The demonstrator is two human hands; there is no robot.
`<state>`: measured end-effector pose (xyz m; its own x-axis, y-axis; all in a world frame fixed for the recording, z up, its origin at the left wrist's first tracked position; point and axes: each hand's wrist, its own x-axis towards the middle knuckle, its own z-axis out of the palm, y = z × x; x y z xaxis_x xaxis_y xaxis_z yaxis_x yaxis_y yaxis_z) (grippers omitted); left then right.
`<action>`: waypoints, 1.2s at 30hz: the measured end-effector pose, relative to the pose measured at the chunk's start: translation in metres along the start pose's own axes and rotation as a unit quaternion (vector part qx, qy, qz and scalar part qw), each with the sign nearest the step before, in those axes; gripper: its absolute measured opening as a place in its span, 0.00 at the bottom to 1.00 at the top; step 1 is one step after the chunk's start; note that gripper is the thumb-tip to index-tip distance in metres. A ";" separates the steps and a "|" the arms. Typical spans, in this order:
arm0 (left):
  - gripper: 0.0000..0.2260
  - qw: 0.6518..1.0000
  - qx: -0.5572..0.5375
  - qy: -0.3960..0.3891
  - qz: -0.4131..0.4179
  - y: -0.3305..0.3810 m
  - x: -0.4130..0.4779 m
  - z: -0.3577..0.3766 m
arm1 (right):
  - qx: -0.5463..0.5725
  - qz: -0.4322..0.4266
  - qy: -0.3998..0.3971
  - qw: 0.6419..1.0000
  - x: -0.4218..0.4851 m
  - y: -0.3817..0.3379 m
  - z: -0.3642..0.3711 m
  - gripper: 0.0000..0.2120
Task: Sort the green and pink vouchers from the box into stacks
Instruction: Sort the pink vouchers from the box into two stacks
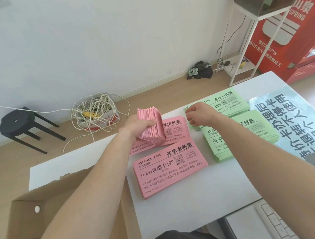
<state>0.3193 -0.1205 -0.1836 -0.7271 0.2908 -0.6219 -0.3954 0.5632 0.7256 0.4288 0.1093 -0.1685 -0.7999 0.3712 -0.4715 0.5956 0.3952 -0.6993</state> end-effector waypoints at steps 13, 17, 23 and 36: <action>0.35 1.000 -0.003 0.006 -0.022 0.011 -0.016 0.005 | -0.025 -0.001 -0.007 1.000 -0.002 0.002 0.008 0.13; 0.15 0.999 0.000 0.002 -0.036 0.022 -0.032 0.007 | -0.027 0.000 -0.017 0.999 -0.003 0.003 0.008 0.12; 0.10 0.999 -0.017 -0.016 -0.032 0.029 -0.041 0.009 | -0.029 0.001 -0.027 0.999 -0.004 0.001 0.010 0.11; 0.11 0.998 -0.013 -0.044 -0.033 0.030 -0.042 0.009 | -0.029 -0.001 -0.029 0.999 -0.003 0.003 0.012 0.11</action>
<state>0.3431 -0.1085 -0.1388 -0.6471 0.3225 -0.6908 -0.4557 0.5628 0.6896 0.4316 0.0993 -0.1755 -0.8028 0.3212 -0.5023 0.5962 0.4437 -0.6691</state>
